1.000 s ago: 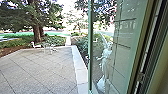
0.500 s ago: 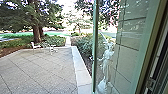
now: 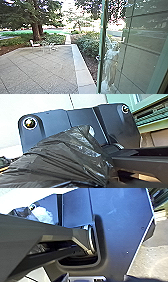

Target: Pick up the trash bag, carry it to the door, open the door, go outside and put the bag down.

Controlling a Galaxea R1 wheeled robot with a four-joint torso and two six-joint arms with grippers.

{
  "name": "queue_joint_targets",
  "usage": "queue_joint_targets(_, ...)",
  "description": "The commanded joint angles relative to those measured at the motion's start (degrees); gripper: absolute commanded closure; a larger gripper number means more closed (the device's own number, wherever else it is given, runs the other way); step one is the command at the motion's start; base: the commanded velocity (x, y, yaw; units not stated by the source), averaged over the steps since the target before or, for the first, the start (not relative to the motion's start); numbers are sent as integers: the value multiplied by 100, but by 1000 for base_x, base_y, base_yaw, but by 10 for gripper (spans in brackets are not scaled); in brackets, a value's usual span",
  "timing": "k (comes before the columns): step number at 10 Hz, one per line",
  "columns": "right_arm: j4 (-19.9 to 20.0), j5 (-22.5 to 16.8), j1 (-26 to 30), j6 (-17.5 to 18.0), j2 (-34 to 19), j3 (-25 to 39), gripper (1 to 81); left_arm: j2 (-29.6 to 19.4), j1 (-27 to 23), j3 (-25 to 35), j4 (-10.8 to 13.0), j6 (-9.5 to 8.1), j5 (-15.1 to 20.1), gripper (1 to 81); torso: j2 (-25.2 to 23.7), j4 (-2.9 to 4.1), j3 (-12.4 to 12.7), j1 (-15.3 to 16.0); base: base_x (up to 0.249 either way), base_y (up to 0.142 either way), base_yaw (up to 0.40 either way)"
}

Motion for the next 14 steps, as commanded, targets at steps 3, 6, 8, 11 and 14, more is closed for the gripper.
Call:
queue_joint_targets(3, -62, -360, 243, -137, 108, 113, 10, -79, -276, -9, -42, 20, 325, 811, 7, 0, -2, 5, 116, 74, 0)
queue_joint_targets(6, -61, -360, 235, -137, 108, 113, 10, -79, -276, -9, -42, 20, 325, 811, 7, 0, -5, 5, 112, 0, 0)
queue_joint_targets(8, -70, -360, 252, -137, 116, 122, 10, -87, -276, -9, -42, 20, 325, 811, 5, 0, -2, -4, 109, 0, 0)
queue_joint_targets(11, -70, -369, 270, -145, 116, 122, 10, -79, -276, -9, -42, 20, 325, 811, 7, 0, -2, 0, 103, 0, 0)
queue_joint_targets(14, -70, -377, 279, -145, 116, 122, 10, -79, -276, -9, -42, 20, 325, 811, 7, 0, -2, 0, 100, 0, 0)
